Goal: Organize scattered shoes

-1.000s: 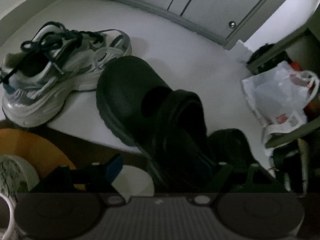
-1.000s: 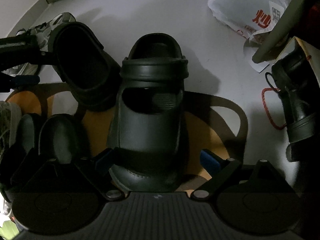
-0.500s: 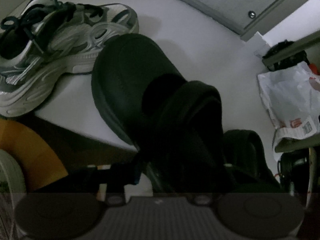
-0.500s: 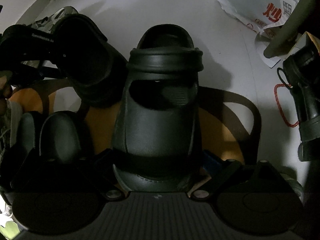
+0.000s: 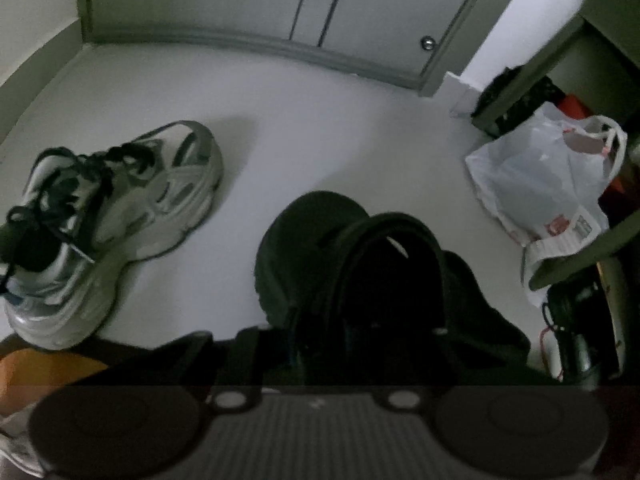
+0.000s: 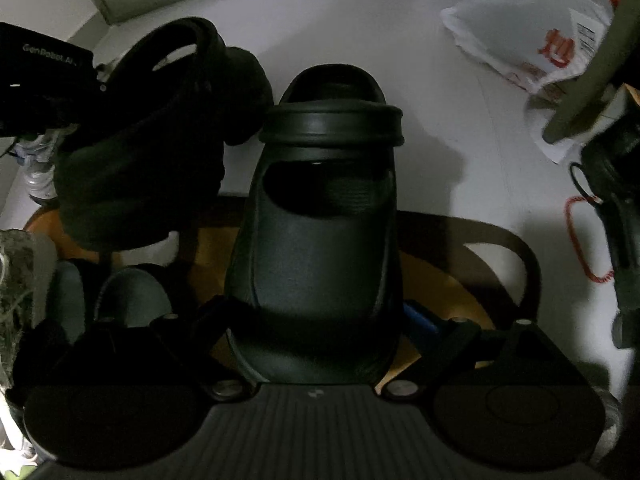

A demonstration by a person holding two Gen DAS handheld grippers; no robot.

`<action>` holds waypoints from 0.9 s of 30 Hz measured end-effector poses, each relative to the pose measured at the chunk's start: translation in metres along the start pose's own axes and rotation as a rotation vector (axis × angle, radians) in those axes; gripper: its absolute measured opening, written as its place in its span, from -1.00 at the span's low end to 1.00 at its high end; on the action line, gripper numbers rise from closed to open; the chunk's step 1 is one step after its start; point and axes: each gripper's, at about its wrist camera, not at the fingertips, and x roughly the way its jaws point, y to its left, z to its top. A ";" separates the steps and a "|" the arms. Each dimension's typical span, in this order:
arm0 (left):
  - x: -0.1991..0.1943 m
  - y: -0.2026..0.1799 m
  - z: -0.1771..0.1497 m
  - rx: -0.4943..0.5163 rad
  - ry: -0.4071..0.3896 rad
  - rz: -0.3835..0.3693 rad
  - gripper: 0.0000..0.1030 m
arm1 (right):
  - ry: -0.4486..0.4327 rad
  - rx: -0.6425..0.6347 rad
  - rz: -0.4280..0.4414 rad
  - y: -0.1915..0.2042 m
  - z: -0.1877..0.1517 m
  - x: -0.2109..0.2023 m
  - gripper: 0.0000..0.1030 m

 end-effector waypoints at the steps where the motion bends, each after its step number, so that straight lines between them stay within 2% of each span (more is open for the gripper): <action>1: -0.001 0.002 0.001 0.002 -0.005 0.000 -0.58 | -0.010 -0.017 0.000 0.004 0.001 0.002 0.82; 6: -0.008 0.015 0.000 0.016 -0.011 0.001 -0.58 | -0.046 -0.002 0.071 0.006 0.003 0.004 0.79; 11: -0.017 0.028 0.000 0.051 -0.017 -0.001 -0.59 | -0.133 -0.013 0.094 0.005 0.013 -0.026 0.79; 14: -0.029 0.028 0.001 0.129 -0.015 -0.014 -0.59 | -0.165 -0.010 0.110 0.005 0.018 -0.037 0.79; 17: -0.045 0.018 0.001 0.283 -0.013 -0.014 -0.59 | -0.181 -0.024 0.117 0.006 0.021 -0.044 0.79; 19: -0.058 0.016 -0.001 0.373 -0.007 -0.055 -0.59 | -0.181 -0.063 0.128 0.008 0.020 -0.048 0.79; 24: -0.086 0.021 -0.011 0.478 0.019 -0.176 -0.59 | -0.163 -0.174 0.156 0.017 0.012 -0.053 0.79; 27: -0.104 0.024 -0.023 0.519 0.034 -0.217 -0.59 | -0.167 -0.253 0.183 0.029 0.005 -0.059 0.79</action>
